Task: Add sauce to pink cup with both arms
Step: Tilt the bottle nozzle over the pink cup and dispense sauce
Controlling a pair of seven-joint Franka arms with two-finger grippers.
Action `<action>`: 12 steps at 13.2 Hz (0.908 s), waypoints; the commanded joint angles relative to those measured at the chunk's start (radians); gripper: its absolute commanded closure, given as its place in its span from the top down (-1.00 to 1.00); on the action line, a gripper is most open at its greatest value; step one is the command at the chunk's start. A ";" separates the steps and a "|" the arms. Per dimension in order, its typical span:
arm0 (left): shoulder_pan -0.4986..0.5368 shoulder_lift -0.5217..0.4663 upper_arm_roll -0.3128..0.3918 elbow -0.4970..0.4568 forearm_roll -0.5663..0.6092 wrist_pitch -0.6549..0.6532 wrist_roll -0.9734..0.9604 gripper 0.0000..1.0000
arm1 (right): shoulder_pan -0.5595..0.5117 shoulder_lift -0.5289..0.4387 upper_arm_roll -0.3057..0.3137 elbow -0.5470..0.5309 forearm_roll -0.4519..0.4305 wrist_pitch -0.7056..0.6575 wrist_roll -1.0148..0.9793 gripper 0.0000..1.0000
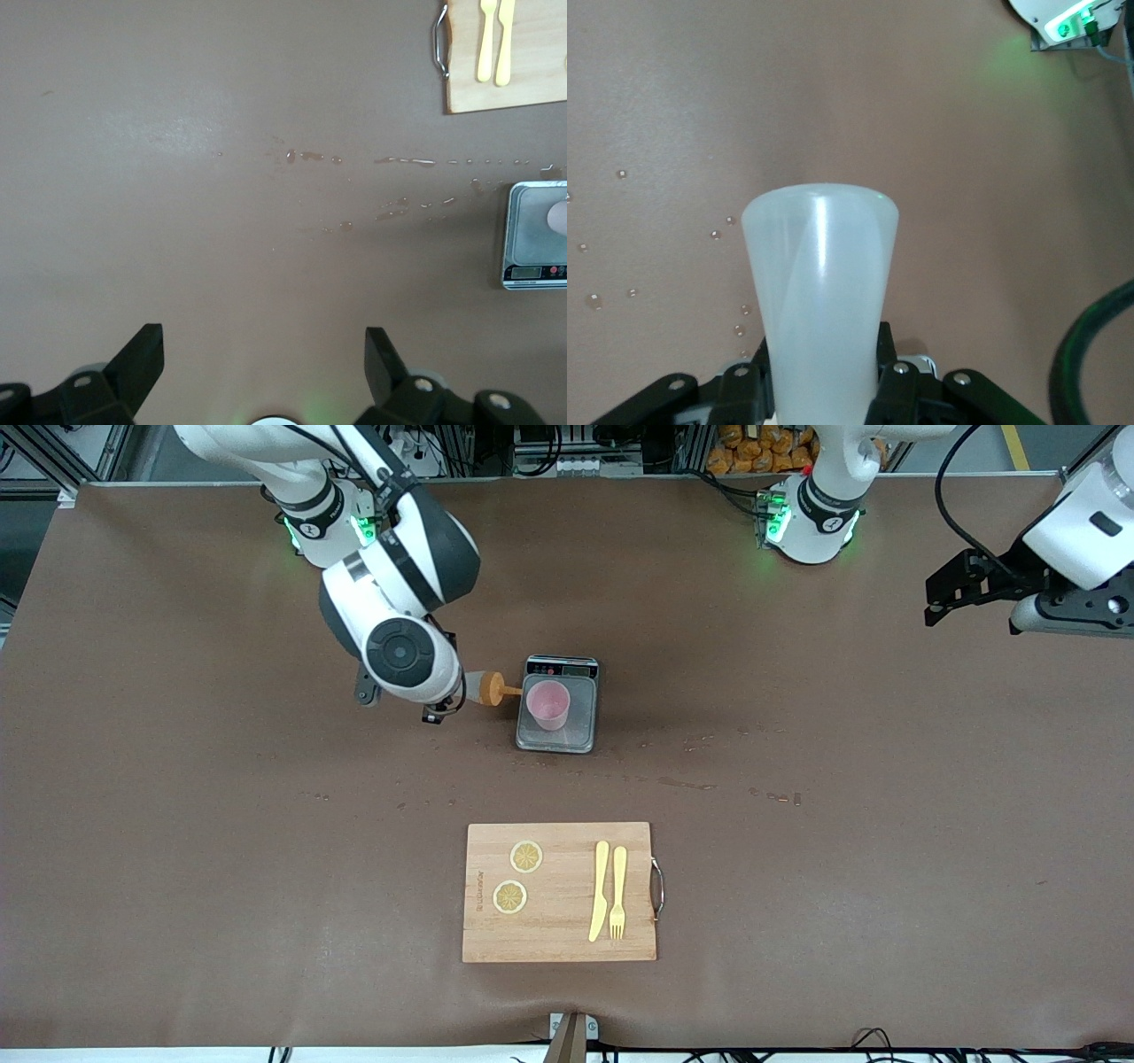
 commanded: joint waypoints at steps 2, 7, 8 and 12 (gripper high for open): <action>0.035 -0.006 -0.001 0.015 -0.001 -0.021 -0.001 1.00 | 0.045 0.015 -0.004 0.020 -0.077 -0.052 0.090 -0.12; 0.034 0.011 -0.009 0.011 0.020 -0.022 -0.001 1.00 | 0.062 0.095 -0.004 0.127 -0.130 -0.167 0.145 -0.12; 0.034 0.017 -0.009 0.011 0.019 -0.022 -0.002 1.00 | 0.068 0.110 -0.004 0.145 -0.140 -0.186 0.159 -0.12; 0.024 0.016 -0.025 0.009 0.019 -0.023 -0.010 1.00 | 0.102 0.163 -0.006 0.195 -0.175 -0.243 0.186 -0.12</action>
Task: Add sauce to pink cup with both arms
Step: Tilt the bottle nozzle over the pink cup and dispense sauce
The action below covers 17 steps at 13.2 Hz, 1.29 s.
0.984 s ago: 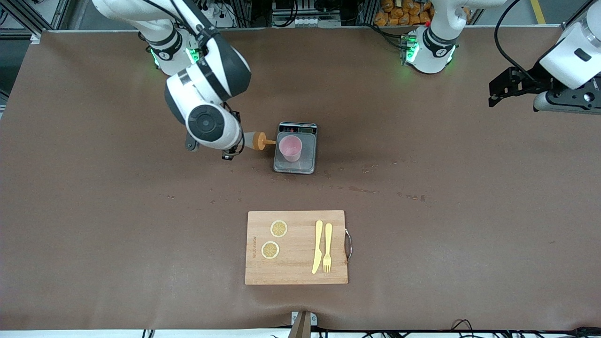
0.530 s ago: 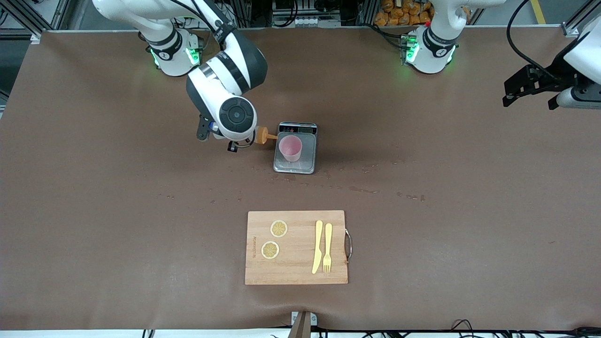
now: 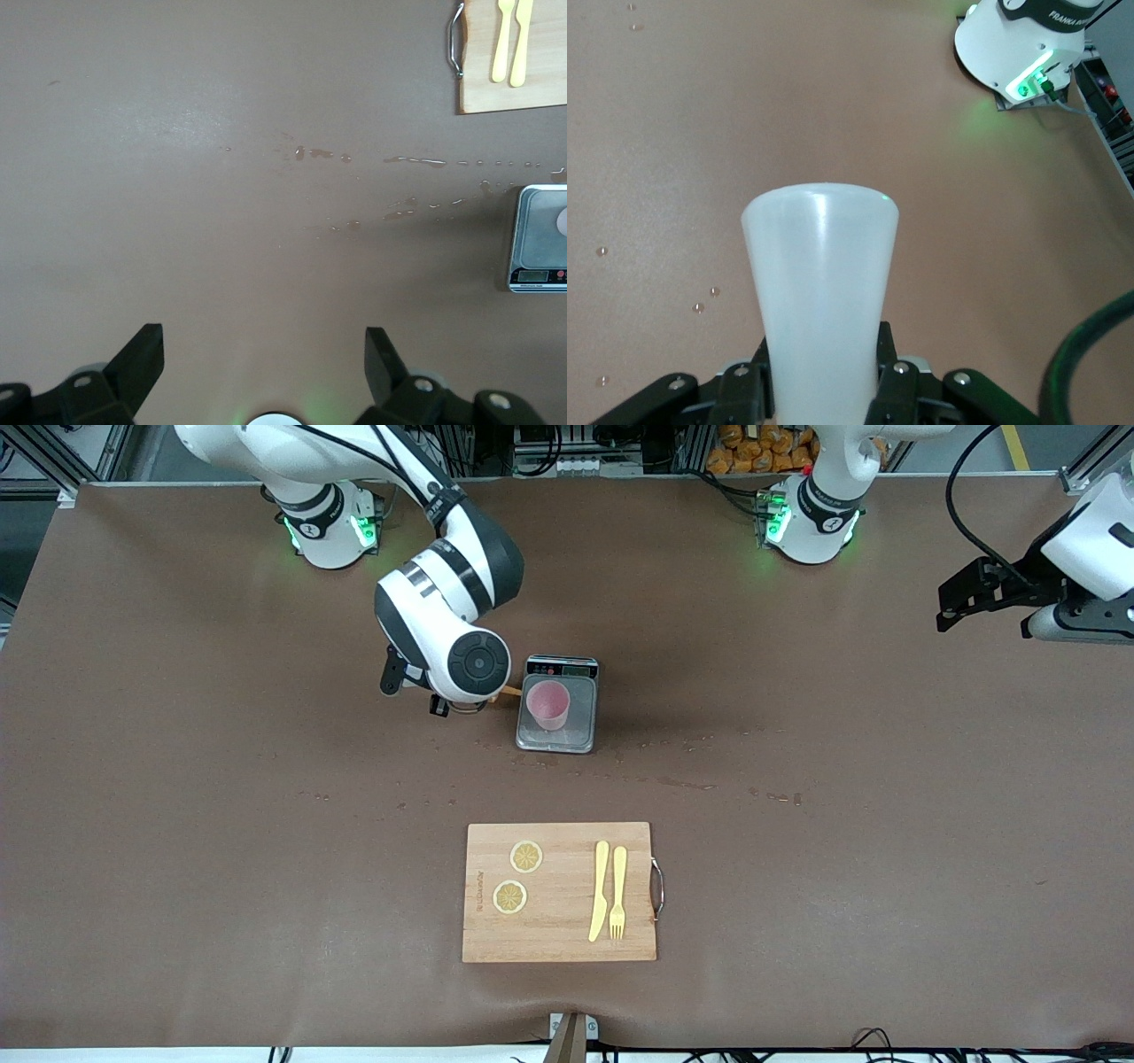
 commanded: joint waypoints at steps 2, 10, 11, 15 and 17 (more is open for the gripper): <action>0.000 -0.003 -0.023 0.006 0.017 -0.035 -0.011 1.00 | 0.046 0.059 -0.007 0.061 -0.049 -0.063 0.050 -0.11; -0.003 0.000 -0.025 0.004 0.017 -0.054 -0.014 1.00 | 0.088 0.148 -0.009 0.150 -0.092 -0.147 0.073 -0.24; -0.003 0.002 -0.025 0.004 0.017 -0.054 -0.013 1.00 | 0.088 0.151 -0.009 0.150 -0.092 -0.147 0.073 -0.35; -0.001 0.006 -0.023 0.006 0.017 -0.055 -0.010 1.00 | 0.089 0.149 -0.009 0.150 -0.092 -0.151 0.072 -0.38; -0.004 0.009 -0.023 0.006 0.015 -0.054 -0.008 1.00 | 0.077 0.138 -0.007 0.150 -0.087 -0.157 0.066 -0.38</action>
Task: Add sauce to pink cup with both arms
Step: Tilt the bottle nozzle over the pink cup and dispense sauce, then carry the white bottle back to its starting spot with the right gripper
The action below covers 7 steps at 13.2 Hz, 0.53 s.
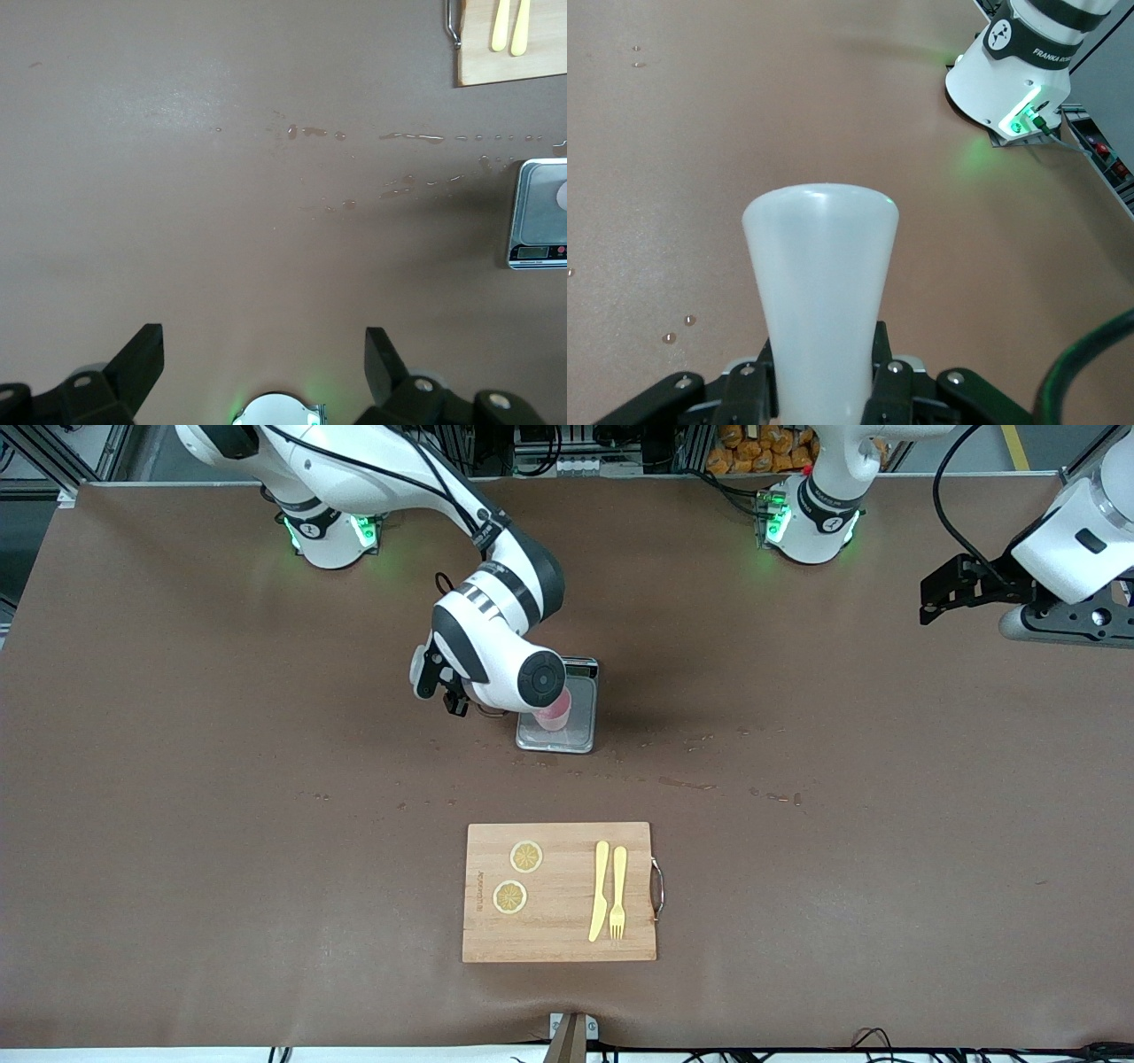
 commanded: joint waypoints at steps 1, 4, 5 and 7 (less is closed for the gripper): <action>-0.006 0.004 -0.006 0.008 0.017 -0.009 -0.010 1.00 | 0.000 -0.006 -0.005 0.036 -0.012 -0.039 0.004 -0.38; -0.006 0.002 -0.007 0.009 0.014 -0.011 -0.011 1.00 | -0.042 -0.061 -0.005 0.036 0.007 -0.038 -0.085 -0.37; -0.001 0.001 -0.016 0.009 0.014 -0.011 -0.010 1.00 | -0.078 -0.082 -0.004 0.033 0.025 -0.035 -0.114 -0.37; -0.001 0.001 -0.027 0.009 0.012 -0.013 -0.011 1.00 | -0.149 -0.134 -0.002 0.025 0.076 -0.029 -0.206 -0.37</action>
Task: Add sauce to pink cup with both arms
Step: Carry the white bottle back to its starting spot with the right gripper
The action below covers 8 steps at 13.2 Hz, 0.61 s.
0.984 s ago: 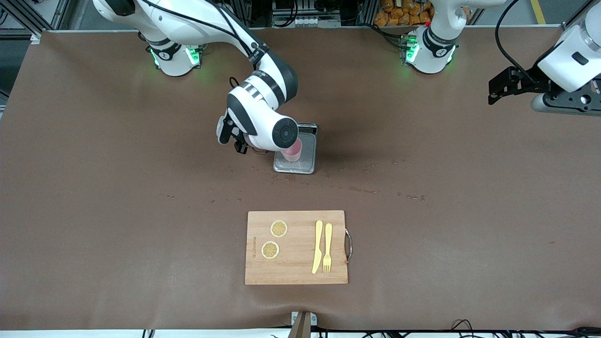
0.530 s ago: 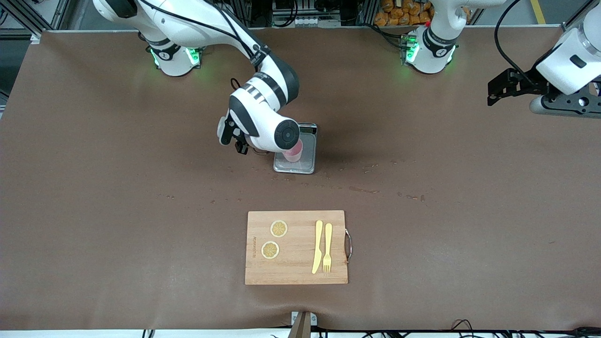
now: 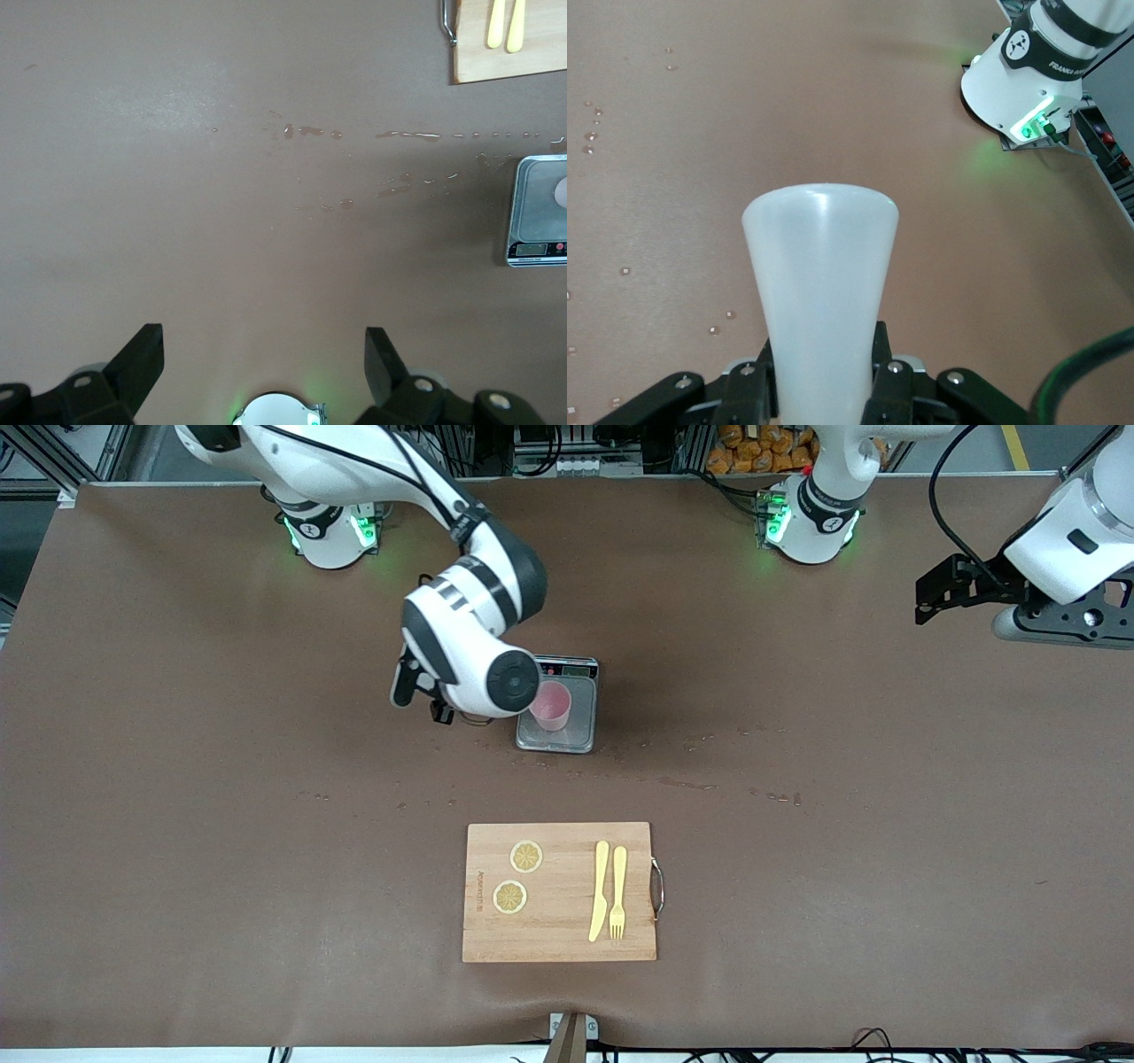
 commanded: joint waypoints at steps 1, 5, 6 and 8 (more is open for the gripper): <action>0.002 -0.004 -0.016 0.009 0.012 -0.014 -0.011 1.00 | -0.104 -0.094 0.012 -0.018 0.053 -0.016 -0.111 -0.37; 0.002 -0.007 -0.017 0.009 0.012 -0.014 -0.001 1.00 | -0.251 -0.166 0.012 -0.053 0.173 0.010 -0.327 -0.39; 0.003 -0.007 -0.016 0.008 0.012 -0.014 0.002 1.00 | -0.292 -0.187 0.012 -0.073 0.208 0.030 -0.393 -0.40; 0.005 -0.009 -0.016 0.009 0.014 -0.014 0.004 1.00 | -0.366 -0.232 0.010 -0.126 0.262 0.061 -0.529 -0.41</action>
